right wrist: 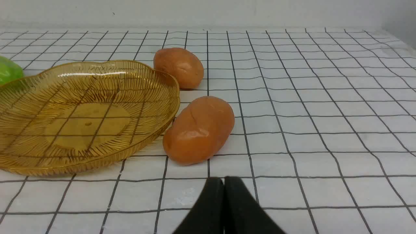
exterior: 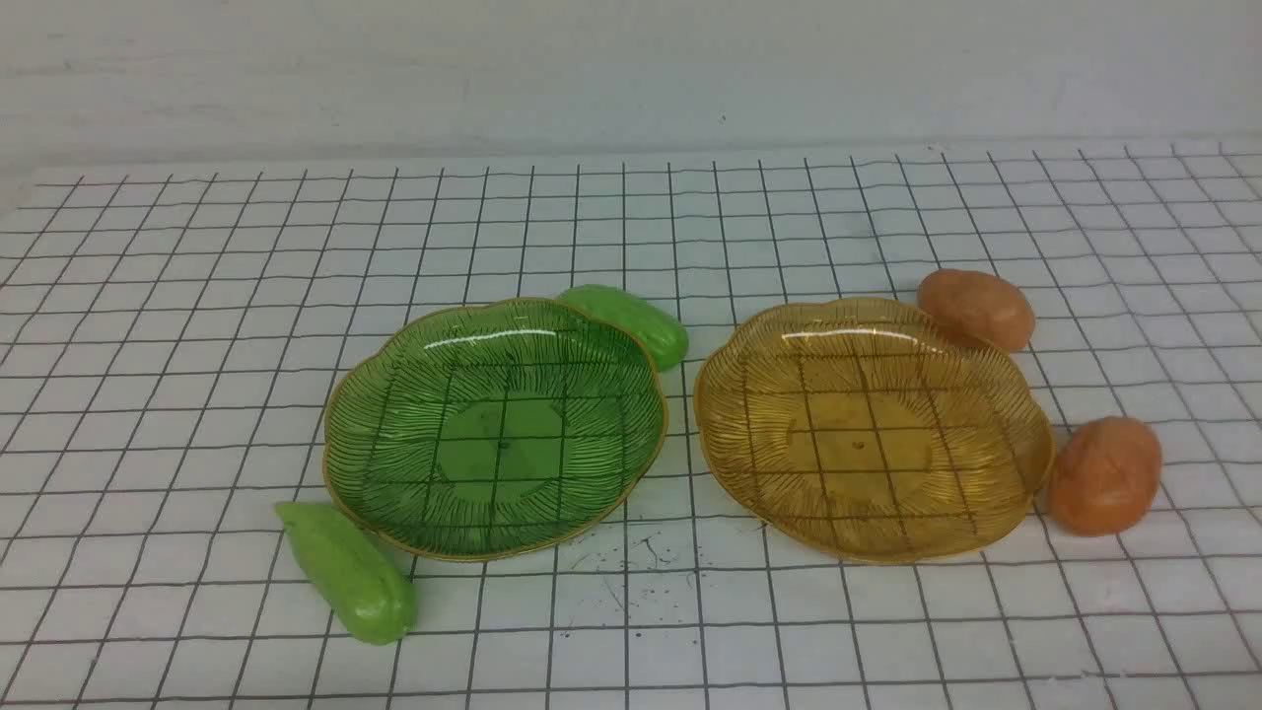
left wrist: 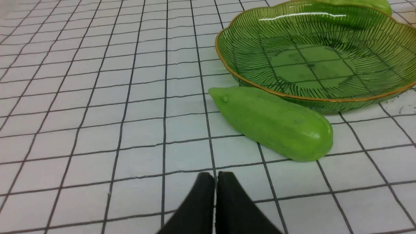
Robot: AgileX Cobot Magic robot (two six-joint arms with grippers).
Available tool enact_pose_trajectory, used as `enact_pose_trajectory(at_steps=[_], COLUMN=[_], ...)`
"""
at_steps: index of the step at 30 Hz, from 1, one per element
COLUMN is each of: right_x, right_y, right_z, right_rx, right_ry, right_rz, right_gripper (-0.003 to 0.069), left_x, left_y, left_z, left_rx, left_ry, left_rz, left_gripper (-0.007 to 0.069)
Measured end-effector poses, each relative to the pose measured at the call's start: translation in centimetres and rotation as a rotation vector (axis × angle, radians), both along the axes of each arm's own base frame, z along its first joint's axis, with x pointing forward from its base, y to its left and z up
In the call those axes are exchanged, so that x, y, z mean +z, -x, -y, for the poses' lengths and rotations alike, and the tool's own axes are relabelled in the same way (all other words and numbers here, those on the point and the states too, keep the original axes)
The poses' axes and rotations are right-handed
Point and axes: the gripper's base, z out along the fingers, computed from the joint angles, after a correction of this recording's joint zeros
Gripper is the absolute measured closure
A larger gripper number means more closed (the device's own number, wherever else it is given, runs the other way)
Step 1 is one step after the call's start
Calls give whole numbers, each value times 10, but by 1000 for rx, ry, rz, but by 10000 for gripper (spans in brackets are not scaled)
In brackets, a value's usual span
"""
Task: Put different types of vegetables on the plate.
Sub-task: 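Put the green cucumber next to the left plate into that plate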
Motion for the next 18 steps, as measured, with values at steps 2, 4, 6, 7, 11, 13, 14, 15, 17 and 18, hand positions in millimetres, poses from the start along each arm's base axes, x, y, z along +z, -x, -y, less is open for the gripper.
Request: enact_pose_trajectory(at_steps=[2, 4, 6, 7, 11, 13, 14, 15, 17, 18], right_x=[0, 0, 0, 0, 0, 0, 0, 0, 0, 0], right_y=[0, 0, 0, 0, 0, 0, 0, 0, 0, 0], right_z=[0, 0, 0, 0, 0, 0, 0, 0, 0, 0], right_rx=[-1, -3, -4, -4, -4, -4, -5, -5, -5, -5], right_ry=[-6, -16, -19, -20, -20, -21, -22, -22, -22, -22], right_rz=[0, 1, 1, 1, 1, 1, 2, 2, 2, 2], right_gripper=[673, 673, 673, 673, 673, 673, 673, 673, 673, 673], left_x=[0, 0, 0, 0, 0, 0, 0, 0, 0, 0], left_y=[0, 0, 0, 0, 0, 0, 0, 0, 0, 0], left_z=[0, 0, 0, 0, 0, 0, 0, 0, 0, 0], left_rx=[0, 0, 0, 0, 0, 0, 0, 0, 0, 0], left_ry=[0, 0, 0, 0, 0, 0, 0, 0, 0, 0], left_rz=[0, 0, 0, 0, 0, 0, 0, 0, 0, 0], left_gripper=[632, 632, 632, 632, 632, 632, 632, 632, 632, 632])
